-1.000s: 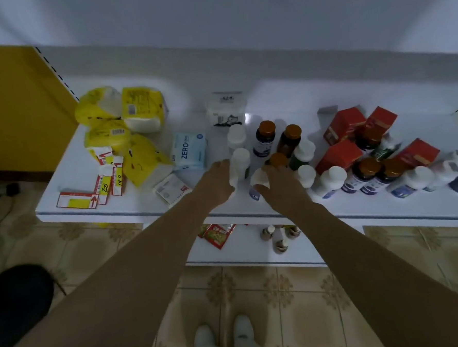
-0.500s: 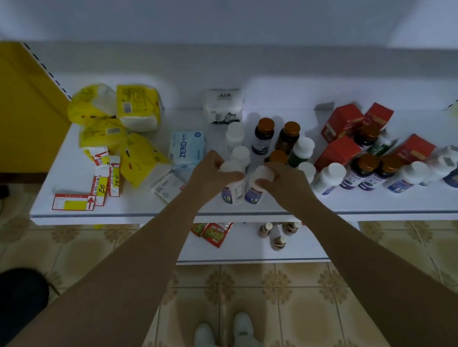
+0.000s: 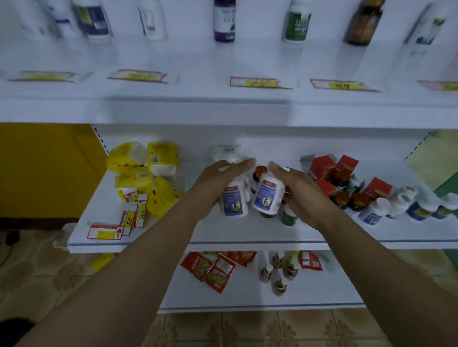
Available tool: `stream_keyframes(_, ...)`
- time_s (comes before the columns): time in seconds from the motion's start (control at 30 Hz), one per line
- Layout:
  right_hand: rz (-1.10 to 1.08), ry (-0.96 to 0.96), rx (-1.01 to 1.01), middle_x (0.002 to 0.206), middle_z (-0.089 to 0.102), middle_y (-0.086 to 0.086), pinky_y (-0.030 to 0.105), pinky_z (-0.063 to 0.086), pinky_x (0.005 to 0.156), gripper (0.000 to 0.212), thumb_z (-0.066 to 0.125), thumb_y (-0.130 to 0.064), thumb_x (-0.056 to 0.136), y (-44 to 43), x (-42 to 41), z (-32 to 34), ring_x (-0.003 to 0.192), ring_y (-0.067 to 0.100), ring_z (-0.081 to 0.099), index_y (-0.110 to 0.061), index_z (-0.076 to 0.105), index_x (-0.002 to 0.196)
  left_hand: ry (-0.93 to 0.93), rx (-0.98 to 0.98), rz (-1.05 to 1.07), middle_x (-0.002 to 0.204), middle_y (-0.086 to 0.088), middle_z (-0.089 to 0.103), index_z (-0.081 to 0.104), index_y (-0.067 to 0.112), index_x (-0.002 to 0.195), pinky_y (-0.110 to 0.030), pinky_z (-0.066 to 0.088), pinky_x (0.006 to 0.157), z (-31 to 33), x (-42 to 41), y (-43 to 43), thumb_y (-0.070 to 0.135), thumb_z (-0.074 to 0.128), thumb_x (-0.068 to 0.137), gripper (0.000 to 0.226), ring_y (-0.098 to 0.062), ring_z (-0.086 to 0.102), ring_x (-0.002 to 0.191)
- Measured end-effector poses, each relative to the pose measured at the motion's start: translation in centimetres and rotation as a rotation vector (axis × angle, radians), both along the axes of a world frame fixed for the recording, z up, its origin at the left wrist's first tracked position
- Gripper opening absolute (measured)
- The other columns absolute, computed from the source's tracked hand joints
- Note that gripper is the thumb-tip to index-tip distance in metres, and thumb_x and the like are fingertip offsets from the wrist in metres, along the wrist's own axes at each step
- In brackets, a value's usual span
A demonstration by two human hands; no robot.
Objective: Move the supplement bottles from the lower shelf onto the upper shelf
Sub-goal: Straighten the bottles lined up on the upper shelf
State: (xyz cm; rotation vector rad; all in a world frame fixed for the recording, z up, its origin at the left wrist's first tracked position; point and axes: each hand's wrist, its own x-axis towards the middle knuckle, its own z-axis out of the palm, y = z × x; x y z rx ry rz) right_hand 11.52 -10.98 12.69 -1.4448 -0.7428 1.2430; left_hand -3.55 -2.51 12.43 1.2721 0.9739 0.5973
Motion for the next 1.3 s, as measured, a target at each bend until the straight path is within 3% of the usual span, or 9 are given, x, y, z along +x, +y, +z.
stream_keyframes(0.1, 0.028, 0.058, 0.077, 0.096, 0.073, 0.016, 0.045, 0.055, 0.087, 0.035, 0.051, -0.036, 0.094, -0.8, -0.5, 2.0, 0.092, 0.034, 0.069, -0.006, 0.067, 0.101, -0.061, -0.009, -0.030, 0.080, -0.014, 0.069, 0.055, 0.019, 0.069, -0.044, 0.054, 0.078, 2.5, -0.7, -1.2, 0.042, 0.076, 0.073, 0.032, -0.030, 0.067, 0.075)
stream_keyframes(0.23, 0.063, 0.127, 0.180, 0.067, 0.073, 0.002, 0.023, 0.057, 0.055, 0.029, 0.043, -0.029, 0.098, -2.0, -1.3, 4.6, 0.059, 0.013, 0.070, -0.013, 0.064, 0.084, -0.035, 0.128, 0.013, 0.085, -0.017, 0.064, 0.052, 0.018, 0.068, -0.053, 0.050, 0.090, 5.7, -1.0, -2.7, 0.056, 0.076, 0.059, 0.046, -0.035, 0.066, 0.085)
stream_keyframes(0.4, 0.026, 0.054, 0.272, 0.067, 0.071, 0.003, 0.023, 0.054, 0.051, 0.026, 0.048, -0.033, 0.093, -3.3, -1.7, 7.0, 0.052, 0.014, 0.067, -0.013, 0.063, 0.084, -0.074, 0.172, -0.079, 0.102, -0.024, 0.068, 0.060, 0.008, 0.105, -0.054, 0.053, 0.090, 8.9, -0.9, -4.9, 0.056, 0.070, 0.072, 0.060, -0.038, 0.068, 0.087)
stream_keyframes(0.5, 0.014, 0.024, 0.344, 0.068, 0.070, 0.003, 0.024, 0.055, 0.054, 0.025, 0.049, -0.033, 0.092, -4.0, -1.6, 8.3, 0.053, 0.014, 0.066, -0.012, 0.062, 0.087, -0.055, 0.209, -0.093, 0.092, -0.015, 0.068, 0.055, 0.013, 0.097, -0.051, 0.054, 0.089, 10.4, -0.8, -5.5, 0.058, 0.067, 0.074, 0.052, -0.028, 0.066, 0.081)
stream_keyframes(0.63, 0.017, 0.022, 0.368, 0.068, 0.068, 0.006, 0.025, 0.054, 0.054, 0.028, 0.050, -0.035, 0.091, -4.9, -1.5, 10.3, 0.054, 0.017, 0.065, -0.009, 0.058, 0.097, -0.074, 0.241, -0.106, 0.093, -0.017, 0.070, 0.058, 0.012, 0.092, -0.055, 0.053, 0.090, 12.4, -0.7, -6.1, 0.068, 0.071, 0.057, 0.067, -0.030, 0.066, 0.081)
stream_keyframes(0.83, 0.008, -0.013, 0.449, 0.061, 0.067, 0.005, 0.025, 0.053, 0.053, 0.025, 0.049, -0.029, 0.092, -5.3, -1.6, 13.7, 0.050, 0.017, 0.063, -0.010, 0.059, 0.081, -0.111, 0.294, -0.166, 0.092, -0.017, 0.071, 0.064, 0.010, 0.098, -0.053, 0.053, 0.090, 15.1, -0.5, -6.2, 0.064, 0.070, 0.065, 0.064, -0.029, 0.067, 0.077)
stream_keyframes(0.97, 0.010, -0.070, 0.482, 0.067, 0.069, 0.006, 0.028, 0.053, 0.059, 0.026, 0.050, -0.031, 0.091, -4.8, -1.9, 15.8, 0.055, 0.018, 0.065, -0.012, 0.063, 0.080, -0.101, 0.296, -0.136, 0.102, -0.020, 0.071, 0.061, 0.002, 0.112, -0.055, 0.051, 0.092, 17.2, -0.4, -5.7, 0.067, 0.072, 0.059, 0.085, -0.037, 0.069, 0.091)
stream_keyframes(1.17, 0.029, -0.061, 0.509, 0.065, 0.070, 0.001, 0.023, 0.055, 0.056, 0.025, 0.047, -0.029, 0.093, -3.5, -2.5, 17.9, 0.054, 0.013, 0.066, -0.014, 0.063, 0.081, -0.135, 0.316, -0.123, 0.105, -0.020, 0.071, 0.060, 0.004, 0.117, -0.053, 0.051, 0.095, 19.6, -1.3, -4.2, 0.064, 0.073, 0.061, 0.083, -0.037, 0.068, 0.099)
stream_keyframes(1.3, 0.036, -0.080, 0.530, 0.065, 0.070, 0.001, 0.023, 0.056, 0.057, 0.024, 0.047, -0.028, 0.093, -1.9, -3.3, 18.7, 0.055, 0.013, 0.067, -0.014, 0.064, 0.082, -0.145, 0.321, -0.117, 0.097, -0.016, 0.072, 0.061, 0.001, 0.117, -0.048, 0.054, 0.091, 20.7, -2.3, -2.9, 0.058, 0.072, 0.070, 0.074, -0.032, 0.070, 0.087)
